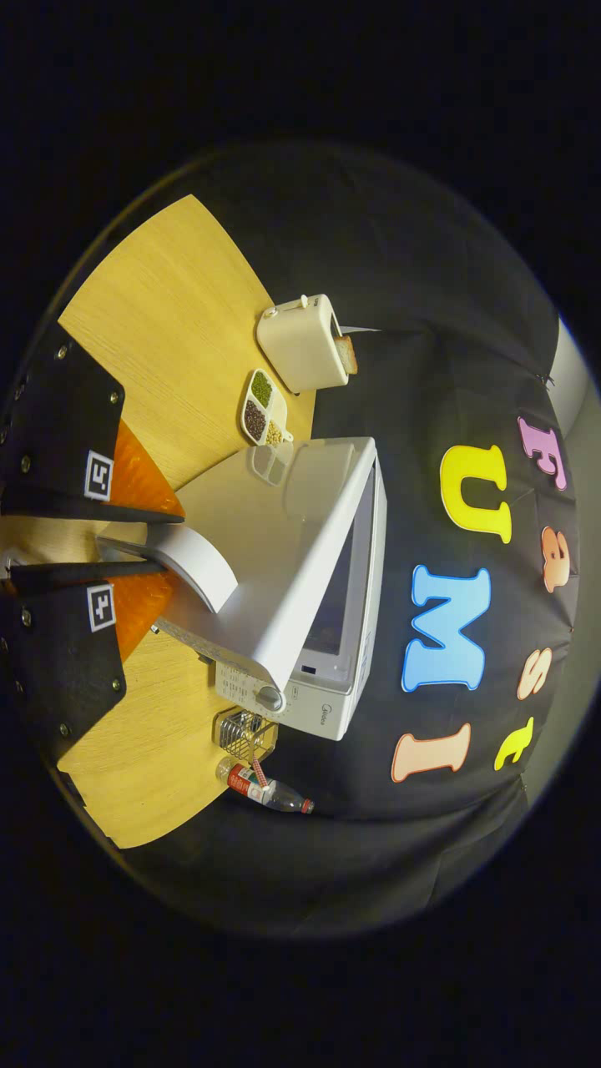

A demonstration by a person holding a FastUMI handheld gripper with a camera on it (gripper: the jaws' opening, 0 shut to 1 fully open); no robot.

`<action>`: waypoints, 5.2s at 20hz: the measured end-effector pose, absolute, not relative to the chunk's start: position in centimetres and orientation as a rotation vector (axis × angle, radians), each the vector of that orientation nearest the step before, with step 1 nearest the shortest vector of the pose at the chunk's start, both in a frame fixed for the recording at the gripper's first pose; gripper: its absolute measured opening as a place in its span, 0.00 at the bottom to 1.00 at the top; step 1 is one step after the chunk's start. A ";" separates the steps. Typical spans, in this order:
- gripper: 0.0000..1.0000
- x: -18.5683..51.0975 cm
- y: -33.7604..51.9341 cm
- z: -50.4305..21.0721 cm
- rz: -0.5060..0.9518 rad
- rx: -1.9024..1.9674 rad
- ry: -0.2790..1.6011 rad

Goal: Open the microwave, put the food inside, and close the microwave door.

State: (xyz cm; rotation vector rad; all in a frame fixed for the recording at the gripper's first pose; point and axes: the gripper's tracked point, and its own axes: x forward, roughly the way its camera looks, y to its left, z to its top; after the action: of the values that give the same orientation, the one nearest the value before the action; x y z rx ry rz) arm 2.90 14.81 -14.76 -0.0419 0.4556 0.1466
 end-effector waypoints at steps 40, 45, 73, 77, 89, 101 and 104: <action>0.94 -6.6 7.9 -10.5 0.396 0.149 0.363; 0.95 -5.3 2.6 -13.8 0.283 0.202 0.432; 0.06 -5.8 1.8 -23.3 0.166 0.555 0.754; 0.05 -5.1 1.7 -20.7 0.166 0.538 0.704; 0.05 3.1 3.1 -12.1 0.253 0.587 0.521; 0.05 12.7 8.7 -12.1 0.326 0.641 0.506; 0.05 15.0 10.2 -12.8 0.330 0.656 0.506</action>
State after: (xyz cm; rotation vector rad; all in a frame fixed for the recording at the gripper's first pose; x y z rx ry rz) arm 14.99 10.23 -12.75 0.6556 0.5057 0.3302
